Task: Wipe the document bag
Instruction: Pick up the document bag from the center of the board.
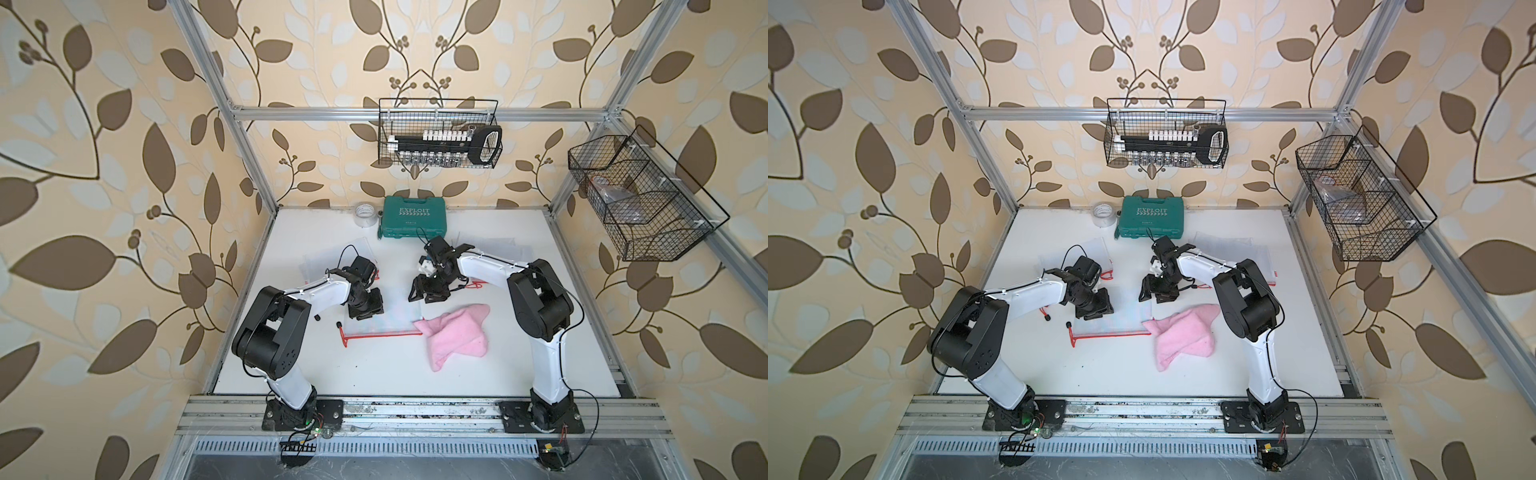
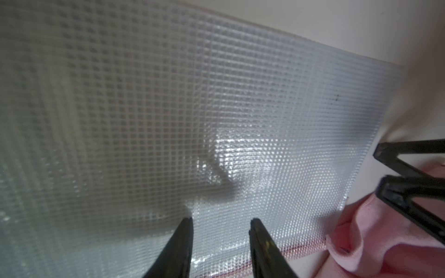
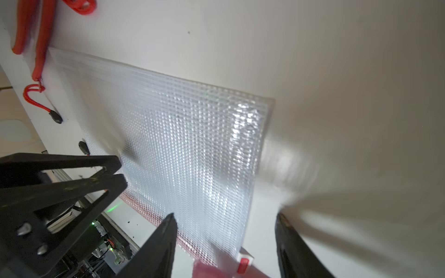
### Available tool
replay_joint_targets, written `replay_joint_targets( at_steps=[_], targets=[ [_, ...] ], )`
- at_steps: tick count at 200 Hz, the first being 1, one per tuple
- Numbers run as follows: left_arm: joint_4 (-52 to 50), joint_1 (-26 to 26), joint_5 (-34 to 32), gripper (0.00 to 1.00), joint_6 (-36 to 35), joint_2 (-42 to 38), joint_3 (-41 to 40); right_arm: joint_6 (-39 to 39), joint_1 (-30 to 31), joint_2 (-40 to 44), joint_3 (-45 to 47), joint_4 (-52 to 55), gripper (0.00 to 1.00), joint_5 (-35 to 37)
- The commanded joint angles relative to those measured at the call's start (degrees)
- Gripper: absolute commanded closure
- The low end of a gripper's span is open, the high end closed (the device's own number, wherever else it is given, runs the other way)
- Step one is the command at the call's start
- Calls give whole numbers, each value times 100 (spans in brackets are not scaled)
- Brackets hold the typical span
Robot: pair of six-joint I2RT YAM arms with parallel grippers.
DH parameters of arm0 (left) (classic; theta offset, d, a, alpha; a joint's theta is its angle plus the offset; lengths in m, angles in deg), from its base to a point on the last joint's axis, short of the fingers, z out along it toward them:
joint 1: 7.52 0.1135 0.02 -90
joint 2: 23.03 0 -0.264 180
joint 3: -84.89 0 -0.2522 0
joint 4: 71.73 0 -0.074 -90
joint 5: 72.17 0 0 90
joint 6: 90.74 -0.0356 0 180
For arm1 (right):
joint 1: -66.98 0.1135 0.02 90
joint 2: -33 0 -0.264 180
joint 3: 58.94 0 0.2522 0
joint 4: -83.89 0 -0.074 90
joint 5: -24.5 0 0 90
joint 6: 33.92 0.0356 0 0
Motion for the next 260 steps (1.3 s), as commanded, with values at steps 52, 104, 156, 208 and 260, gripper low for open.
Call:
replay_joint_targets(
  at_steps=[52, 104, 156, 208, 260],
  targets=[
    [121, -26, -333, 60, 126, 325, -327, 837, 204, -487, 578, -1516, 37, -1416],
    [265, -28, -338, 60, 206, 413, -440, 998, 33, -65, 1155, -2129, 51, -1951],
    [313, -20, -409, 60, 371, 140, -485, 512, 142, 96, 675, -1435, 94, -1483],
    [-571, 46, -1012, 57, 463, -1510, 15, -833, 145, 346, -1306, 454, 100, -43],
    [-1141, 215, -1030, 57, 428, -2204, 320, -2237, -567, 165, -3231, 3364, 100, 2777]
  ],
)
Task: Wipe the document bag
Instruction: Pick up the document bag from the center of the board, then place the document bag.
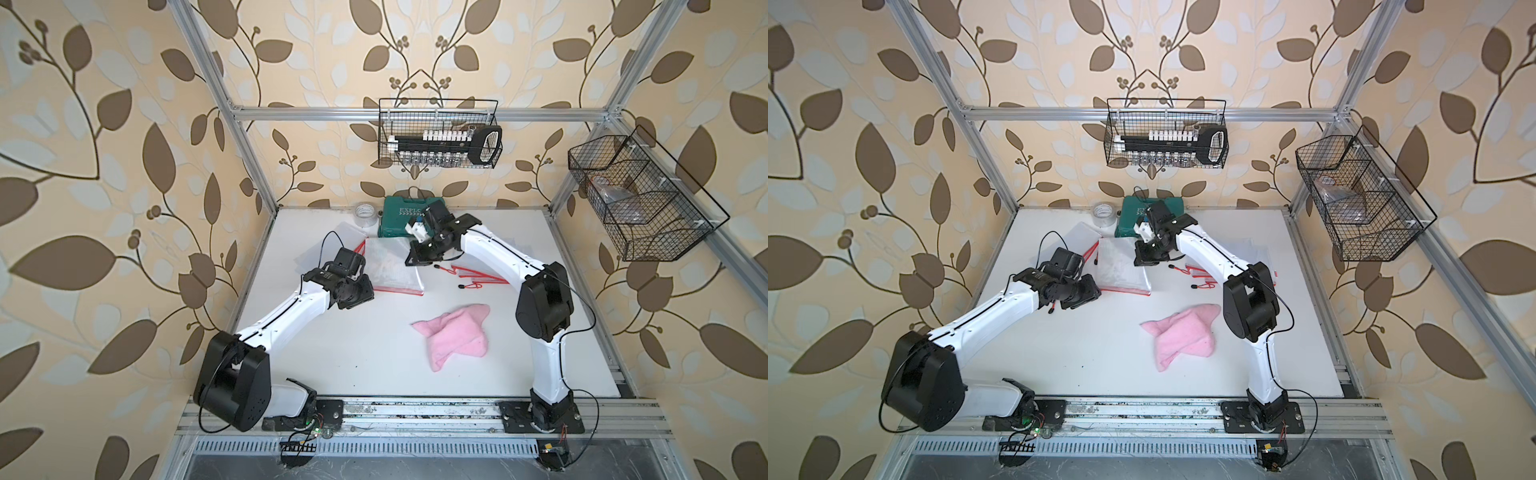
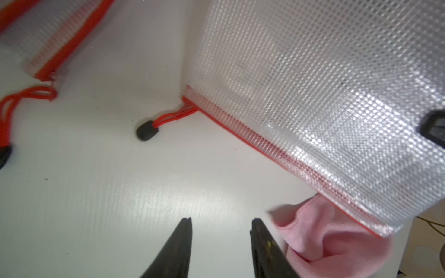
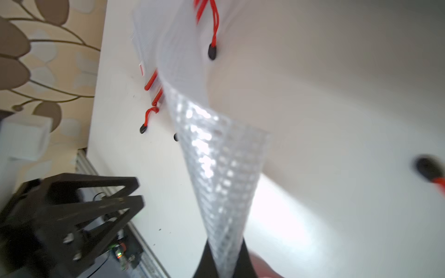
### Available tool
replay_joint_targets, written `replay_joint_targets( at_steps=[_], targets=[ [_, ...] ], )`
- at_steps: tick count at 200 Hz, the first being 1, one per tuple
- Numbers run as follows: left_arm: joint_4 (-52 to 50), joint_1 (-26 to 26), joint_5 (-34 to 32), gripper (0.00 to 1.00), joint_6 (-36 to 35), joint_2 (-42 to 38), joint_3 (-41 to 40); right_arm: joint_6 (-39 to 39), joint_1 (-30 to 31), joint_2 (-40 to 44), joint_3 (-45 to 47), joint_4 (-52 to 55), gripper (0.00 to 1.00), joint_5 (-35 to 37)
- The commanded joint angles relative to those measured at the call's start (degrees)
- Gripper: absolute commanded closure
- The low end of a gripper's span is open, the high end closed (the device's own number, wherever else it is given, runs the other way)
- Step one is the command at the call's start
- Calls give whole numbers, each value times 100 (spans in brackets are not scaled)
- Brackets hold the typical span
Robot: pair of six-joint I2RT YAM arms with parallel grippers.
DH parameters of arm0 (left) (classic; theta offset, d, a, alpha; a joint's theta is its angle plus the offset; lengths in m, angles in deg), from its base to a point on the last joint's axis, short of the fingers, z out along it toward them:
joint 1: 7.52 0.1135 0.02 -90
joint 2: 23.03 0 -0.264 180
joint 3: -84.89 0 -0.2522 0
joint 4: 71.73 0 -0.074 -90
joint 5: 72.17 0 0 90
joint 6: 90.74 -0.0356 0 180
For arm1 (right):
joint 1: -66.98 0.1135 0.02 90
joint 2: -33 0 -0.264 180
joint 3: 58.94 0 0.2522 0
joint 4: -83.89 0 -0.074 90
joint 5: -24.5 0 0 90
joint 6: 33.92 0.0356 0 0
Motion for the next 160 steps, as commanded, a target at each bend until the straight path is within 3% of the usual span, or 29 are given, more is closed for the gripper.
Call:
replay_joint_targets(
  at_steps=[1, 17, 73, 119, 160],
  targets=[
    [-477, 92, -146, 57, 43, -173, 84, -991, -341, 73, -401, 1864, 100, 1928],
    [-504, 106, -82, 57, 88, -208, 47, -1142, -710, 14, -312, 2027, 100, 2612],
    [-583, 153, -84, 57, 19, 71, 204, -1730, -1740, -218, 72, 1397, 100, 3545],
    [-667, 253, -78, 57, -61, 238, 312, -1983, -2388, -999, -414, 1298, 100, 3714],
    [-718, 369, -65, 57, -42, 304, 318, -2346, -2551, -1412, -619, 963, 100, 3859]
  ],
)
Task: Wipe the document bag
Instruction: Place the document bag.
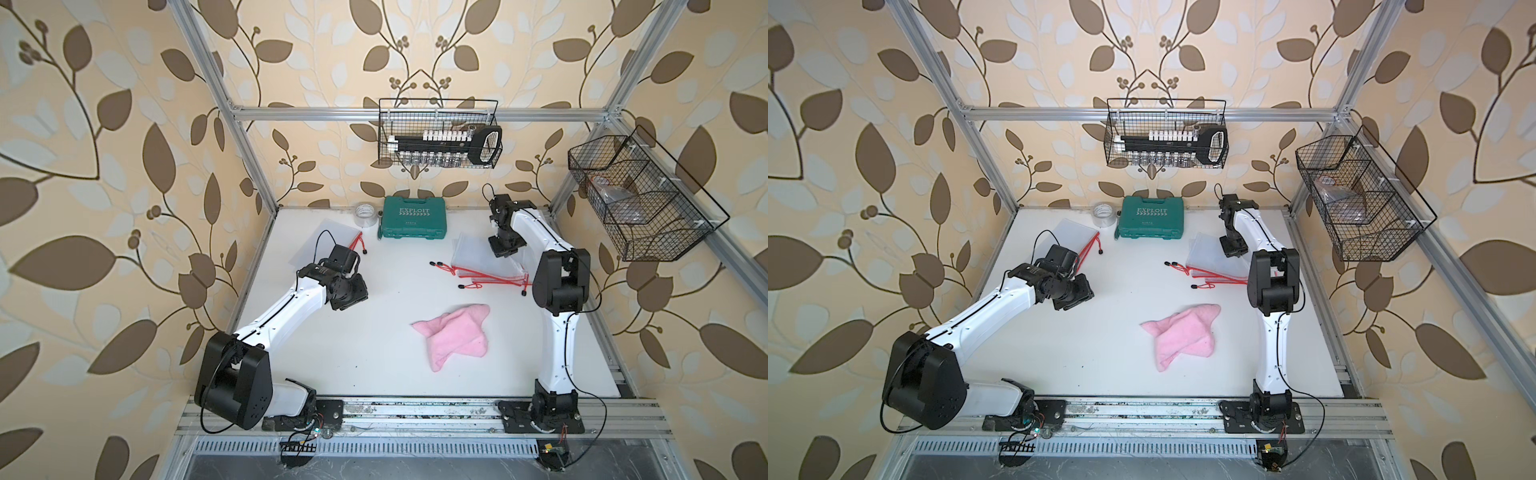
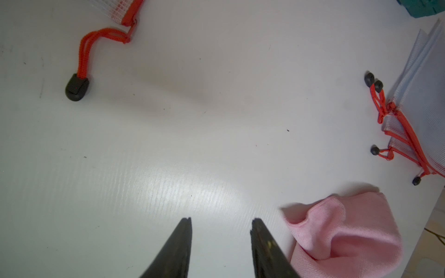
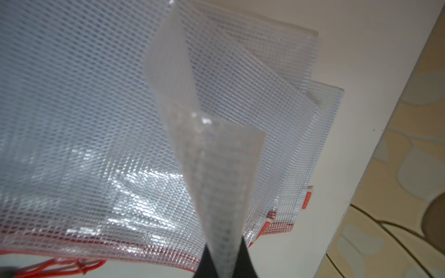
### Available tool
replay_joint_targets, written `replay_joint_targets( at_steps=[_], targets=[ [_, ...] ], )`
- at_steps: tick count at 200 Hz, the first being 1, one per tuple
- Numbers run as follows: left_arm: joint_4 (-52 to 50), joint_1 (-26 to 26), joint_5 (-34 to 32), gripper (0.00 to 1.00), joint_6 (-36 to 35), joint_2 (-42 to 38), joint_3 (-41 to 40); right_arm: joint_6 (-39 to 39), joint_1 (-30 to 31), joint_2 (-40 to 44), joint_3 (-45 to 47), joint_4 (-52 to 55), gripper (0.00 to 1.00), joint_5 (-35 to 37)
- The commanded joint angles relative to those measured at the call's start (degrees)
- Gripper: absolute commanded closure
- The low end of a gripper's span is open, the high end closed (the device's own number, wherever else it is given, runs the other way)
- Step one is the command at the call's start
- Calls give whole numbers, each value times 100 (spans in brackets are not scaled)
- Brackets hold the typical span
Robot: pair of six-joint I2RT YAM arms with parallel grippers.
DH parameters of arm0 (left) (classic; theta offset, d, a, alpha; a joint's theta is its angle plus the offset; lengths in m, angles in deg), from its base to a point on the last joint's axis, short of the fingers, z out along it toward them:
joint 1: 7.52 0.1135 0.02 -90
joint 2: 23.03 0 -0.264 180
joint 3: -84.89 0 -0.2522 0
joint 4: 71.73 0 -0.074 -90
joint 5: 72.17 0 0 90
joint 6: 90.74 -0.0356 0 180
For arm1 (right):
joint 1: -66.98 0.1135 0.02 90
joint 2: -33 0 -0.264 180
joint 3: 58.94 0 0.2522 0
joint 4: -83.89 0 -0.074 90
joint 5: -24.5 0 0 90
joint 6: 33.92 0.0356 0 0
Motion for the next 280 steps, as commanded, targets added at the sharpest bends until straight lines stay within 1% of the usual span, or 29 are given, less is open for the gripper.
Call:
replay_joint_targets(
  at_steps=[1, 17, 27, 31, 35, 39, 48, 52, 57, 63, 66, 70, 73, 79, 83, 105, 129, 137, 147, 166, 174, 185, 188, 204, 222, 223, 241, 258, 280],
  targets=[
    [-129, 109, -77, 57, -77, 40, 207, -320, 12, -213, -350, -148, 100, 223],
    [-138, 147, -81, 57, -78, 63, 229, -415, 8, -310, -437, -204, 100, 256],
    [-125, 165, -90, 57, -69, 71, 229, -468, 7, -285, -372, -318, 90, 202],
    [-118, 179, -90, 57, -69, 74, 229, -474, 8, -280, -353, -348, 84, 184],
    [-116, 184, -92, 57, -62, 86, 229, -471, 13, -275, -340, -371, 75, 172],
    [-108, 199, -89, 57, -60, 101, 229, -462, 13, -276, -332, -390, 63, 187],
    [-99, 219, -86, 57, -58, 116, 237, -433, 13, -292, -334, -401, 32, 230],
    [-91, 226, -81, 57, -49, 120, 237, -416, 9, -299, -335, -400, 23, 270],
    [-90, 236, -74, 57, -51, 135, 238, -399, 18, -295, -335, -402, 18, 332],
    [-81, 253, -64, 57, -51, 146, 253, -363, 16, -281, -335, -404, 16, 391],
    [-75, 262, -66, 57, -59, 155, 260, -344, 21, -268, -339, -403, 12, 434],
    [-72, 271, -63, 57, -59, 157, 260, -316, 22, -252, -328, -421, 11, 471],
    [-72, 279, -64, 57, -66, 158, 263, -302, 21, -235, -327, -427, 8, 497],
    [-73, 301, -68, 57, -75, 171, 273, -264, 22, -196, -333, -439, 6, 530],
    [-72, 326, -65, 57, -77, 178, 278, -225, 22, -161, -345, -447, 2, 563],
    [-30, 622, 77, 56, -37, 159, 208, -30, 98, 121, -318, -557, 2, 658],
    [139, 1347, 407, 55, 185, 39, -33, 331, 435, 515, -303, -624, 2, 284],
    [209, 1624, 514, 54, 263, 18, -108, 524, 597, 648, -285, -595, 2, -19],
    [351, 1985, 728, 50, 377, 16, -188, 817, 803, 863, -169, -572, 2, -647],
    [664, 2580, 1032, 49, 651, 153, -277, 1287, 1277, 1370, 524, -872, 2, -1619],
    [772, 2717, 1027, 48, 727, 265, -235, 1313, 1540, 1577, 868, -1081, 2, -1784],
    [1024, 2830, 1045, 48, 819, 418, -165, 1332, 1903, 1754, 1160, -1201, 2, -1730],
    [1112, 2852, 1089, 48, 845, 595, -142, 1328, 1981, 1777, 1213, -1205, 2, -1760],
    [1519, 2942, 1263, 49, 1010, 1016, 25, 1286, 2252, 1849, 1346, -1103, 2, -1797],
    [1815, 2997, 1186, 49, 1012, 1440, 259, 1356, 2265, 1954, 1439, -1089, 2, -2035],
    [1829, 2997, 1190, 49, 1096, 1471, 275, 1357, 2269, 1960, 1453, -1093, 2, -2061],
    [1795, 3031, 1118, 50, 1154, 1958, 658, 1404, 2267, 2053, 1565, -1215, 2, -2433],
    [1883, 3030, 1197, 50, 1177, 2331, 895, 1420, 2270, 2020, 1629, -1212, 2, -2491],
    [2086, 3032, 1185, 50, 1298, 2584, 984, 1341, 2269, 1925, 1601, -1114, 2, -2488]
  ],
)
